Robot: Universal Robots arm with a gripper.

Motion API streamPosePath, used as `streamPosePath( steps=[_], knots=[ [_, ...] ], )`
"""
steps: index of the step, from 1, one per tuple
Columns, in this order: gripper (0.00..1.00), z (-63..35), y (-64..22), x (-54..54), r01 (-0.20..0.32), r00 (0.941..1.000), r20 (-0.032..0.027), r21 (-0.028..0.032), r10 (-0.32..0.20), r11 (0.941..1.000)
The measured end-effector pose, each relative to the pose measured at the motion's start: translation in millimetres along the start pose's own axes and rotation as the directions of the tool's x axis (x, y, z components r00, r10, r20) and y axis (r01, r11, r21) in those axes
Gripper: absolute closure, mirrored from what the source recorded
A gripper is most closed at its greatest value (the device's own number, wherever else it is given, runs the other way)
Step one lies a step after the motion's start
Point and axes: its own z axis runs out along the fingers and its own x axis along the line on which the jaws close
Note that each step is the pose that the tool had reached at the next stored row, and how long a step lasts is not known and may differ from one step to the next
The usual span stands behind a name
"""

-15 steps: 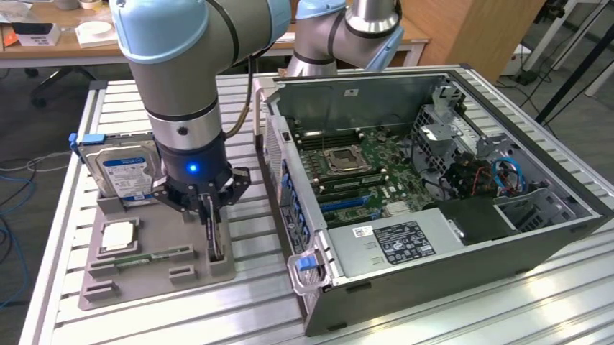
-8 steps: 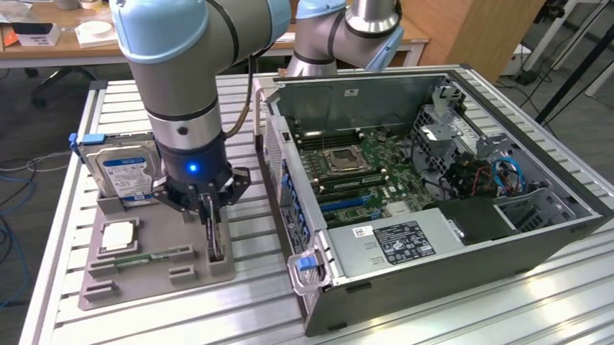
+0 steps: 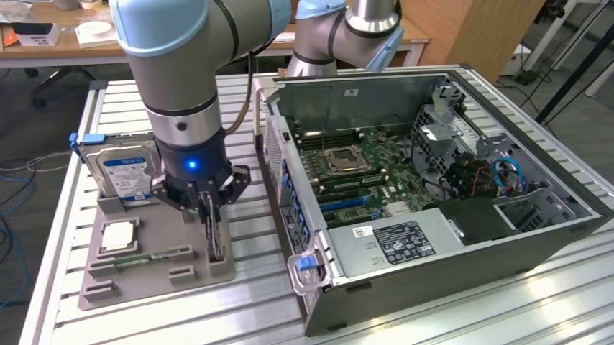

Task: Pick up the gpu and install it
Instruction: 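Pick up the gpu and move the gpu toward the slot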

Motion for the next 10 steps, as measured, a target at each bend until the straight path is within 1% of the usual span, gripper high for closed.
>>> streamPosePath(
  steps=[10],
  knots=[
    [0.74,-8.4,0.0,-0.3,0.0,1.0,0.0008,0.0091,0.0,1.0]
  ],
)
